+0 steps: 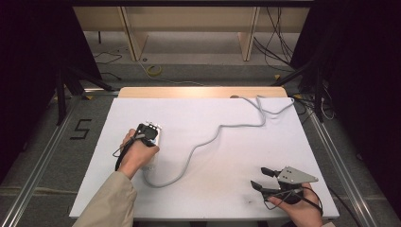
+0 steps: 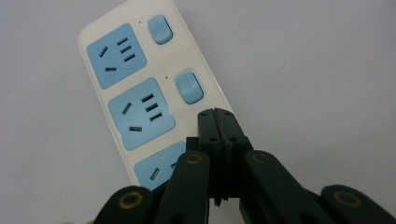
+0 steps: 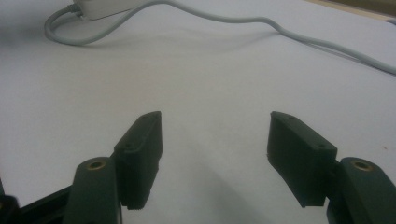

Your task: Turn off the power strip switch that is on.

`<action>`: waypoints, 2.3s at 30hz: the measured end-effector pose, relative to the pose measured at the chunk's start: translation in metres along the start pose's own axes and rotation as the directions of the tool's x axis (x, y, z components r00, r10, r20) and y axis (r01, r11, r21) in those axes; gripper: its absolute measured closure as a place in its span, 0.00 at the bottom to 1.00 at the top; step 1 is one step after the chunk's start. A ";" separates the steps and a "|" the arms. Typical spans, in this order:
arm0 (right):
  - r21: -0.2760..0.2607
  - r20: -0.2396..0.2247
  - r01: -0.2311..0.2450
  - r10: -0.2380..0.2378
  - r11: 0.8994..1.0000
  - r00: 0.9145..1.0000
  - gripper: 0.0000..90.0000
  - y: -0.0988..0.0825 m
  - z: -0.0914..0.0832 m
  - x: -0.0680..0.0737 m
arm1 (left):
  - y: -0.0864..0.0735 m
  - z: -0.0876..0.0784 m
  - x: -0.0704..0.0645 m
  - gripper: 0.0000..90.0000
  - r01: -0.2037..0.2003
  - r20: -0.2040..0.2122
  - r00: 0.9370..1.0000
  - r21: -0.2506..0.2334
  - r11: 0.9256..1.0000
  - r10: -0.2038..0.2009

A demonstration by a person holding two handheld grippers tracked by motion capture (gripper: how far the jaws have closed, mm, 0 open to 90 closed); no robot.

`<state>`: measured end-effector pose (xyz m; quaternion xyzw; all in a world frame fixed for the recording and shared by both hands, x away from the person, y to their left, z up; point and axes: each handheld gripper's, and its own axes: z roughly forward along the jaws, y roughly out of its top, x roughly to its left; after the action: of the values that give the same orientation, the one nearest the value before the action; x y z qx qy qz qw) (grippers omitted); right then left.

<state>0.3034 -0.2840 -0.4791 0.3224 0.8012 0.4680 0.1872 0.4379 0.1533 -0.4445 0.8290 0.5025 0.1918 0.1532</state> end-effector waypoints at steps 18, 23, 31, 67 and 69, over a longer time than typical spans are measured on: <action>0.001 0.000 0.000 0.000 1.000 1.000 0.41 0.000 0.000 0.000 | -0.002 0.000 -0.001 1.00 -0.005 -0.011 1.000 -0.018 1.000 0.005; 0.001 0.000 0.000 0.000 1.000 1.000 0.41 0.000 0.000 0.000 | -0.002 0.000 -0.001 1.00 -0.006 -0.010 1.000 -0.018 1.000 0.006; 0.001 -0.002 -0.001 0.001 1.000 1.000 0.41 0.000 0.000 0.000 | -0.002 0.000 -0.001 1.00 -0.007 -0.010 1.000 -0.018 1.000 0.007; -0.003 -0.001 -0.007 0.007 1.000 1.000 0.40 0.000 0.000 -0.001 | -0.013 -0.008 0.007 0.99 0.064 0.031 0.998 -0.138 0.988 -0.060; -0.004 -0.001 -0.009 0.009 1.000 1.000 0.40 0.000 0.000 -0.001 | -0.013 -0.011 0.009 0.99 0.068 0.031 0.997 -0.155 0.986 -0.064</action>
<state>0.3039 -0.2844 -0.4791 0.3254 0.7988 0.4708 0.1852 0.4261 0.1675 -0.4395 0.7998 0.5111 0.2144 0.2304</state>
